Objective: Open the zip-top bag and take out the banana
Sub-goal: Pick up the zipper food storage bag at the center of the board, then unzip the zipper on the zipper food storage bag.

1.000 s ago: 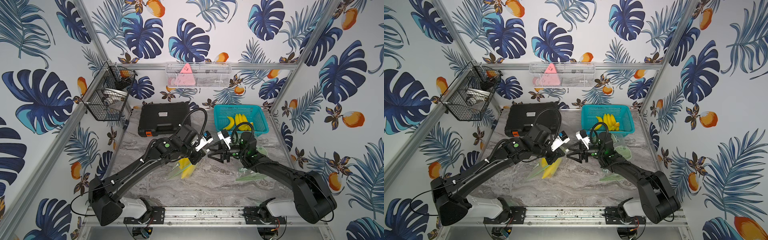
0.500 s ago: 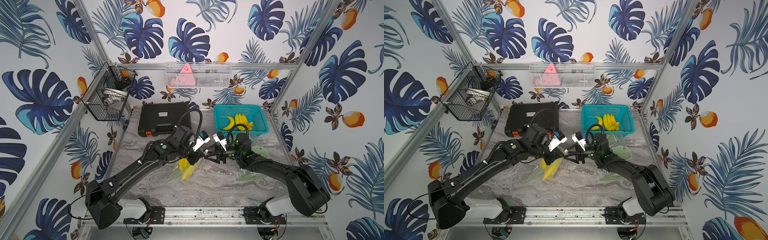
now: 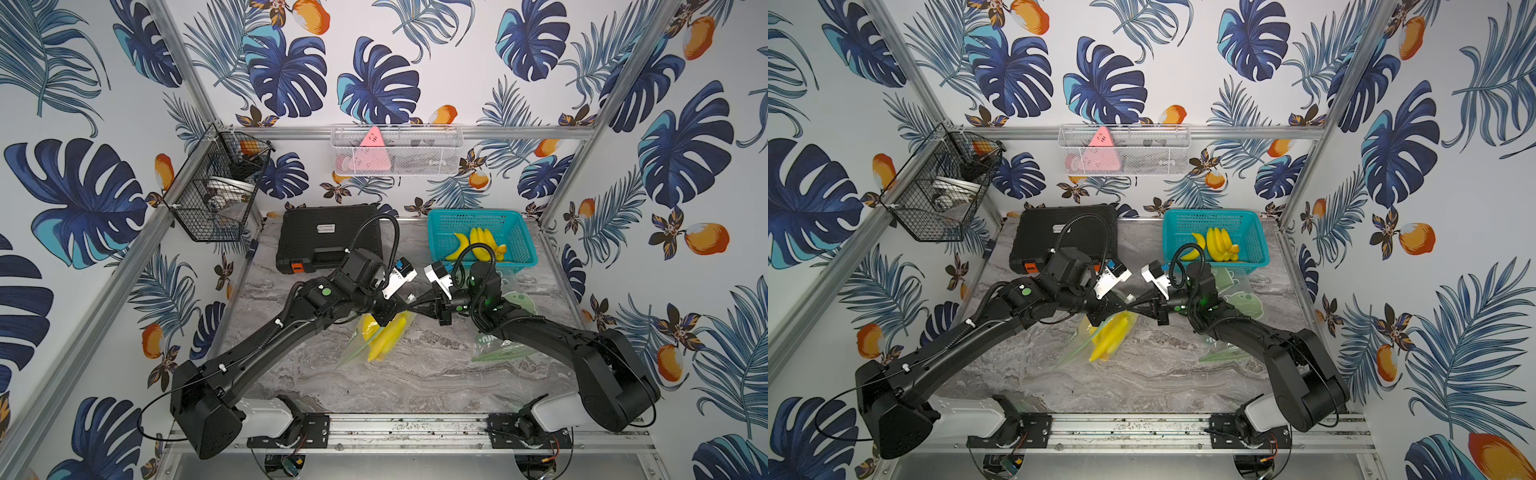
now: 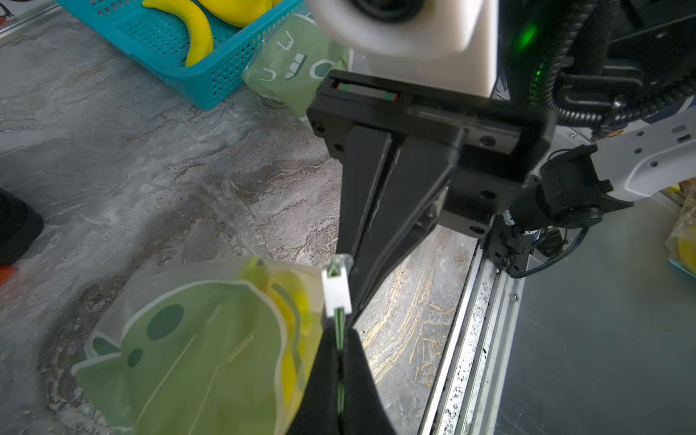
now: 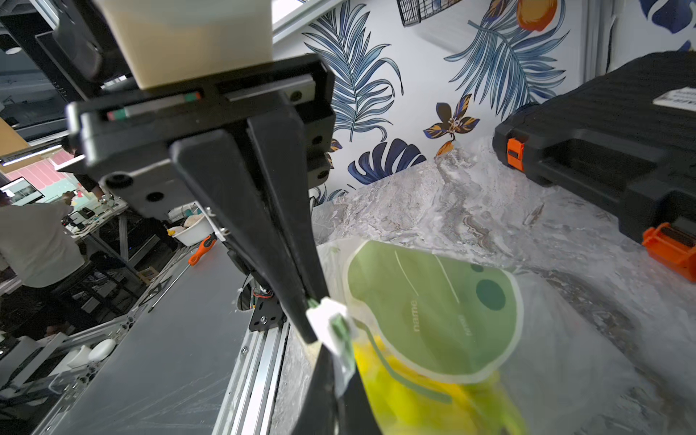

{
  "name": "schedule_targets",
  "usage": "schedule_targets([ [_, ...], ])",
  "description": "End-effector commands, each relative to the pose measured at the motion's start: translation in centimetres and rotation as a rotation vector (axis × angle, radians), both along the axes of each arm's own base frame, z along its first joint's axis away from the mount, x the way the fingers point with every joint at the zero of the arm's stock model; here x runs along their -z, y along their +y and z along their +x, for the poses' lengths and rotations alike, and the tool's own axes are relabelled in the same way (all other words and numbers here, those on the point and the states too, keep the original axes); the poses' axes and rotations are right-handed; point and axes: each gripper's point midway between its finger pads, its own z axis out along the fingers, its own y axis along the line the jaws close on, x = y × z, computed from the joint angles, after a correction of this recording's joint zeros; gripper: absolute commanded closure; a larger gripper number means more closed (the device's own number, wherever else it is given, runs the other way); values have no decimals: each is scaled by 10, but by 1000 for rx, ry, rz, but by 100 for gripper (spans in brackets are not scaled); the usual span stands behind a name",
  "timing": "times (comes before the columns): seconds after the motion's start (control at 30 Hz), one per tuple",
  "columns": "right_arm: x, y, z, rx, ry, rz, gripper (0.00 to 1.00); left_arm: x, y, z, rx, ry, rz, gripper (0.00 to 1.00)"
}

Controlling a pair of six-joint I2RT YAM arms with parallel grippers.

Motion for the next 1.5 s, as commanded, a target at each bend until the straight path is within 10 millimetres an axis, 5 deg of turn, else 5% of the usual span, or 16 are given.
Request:
schedule_targets([
  [0.0,-5,-1,1,16,-34,-23,100,-4,0,-4,10,22,-24,100],
  [0.17,-4,-2,4,40,-11,-70,100,-14,3,1,-19,7,-19,100],
  [0.43,1,0,9,53,26,-102,100,-50,2,21,-62,-105,-46,82],
  [0.83,0,5,15,51,51,-110,100,-35,-2,30,-68,-81,-4,66],
  [1.47,-3,3,11,46,60,-114,100,-26,-11,36,-74,-65,-21,75],
])
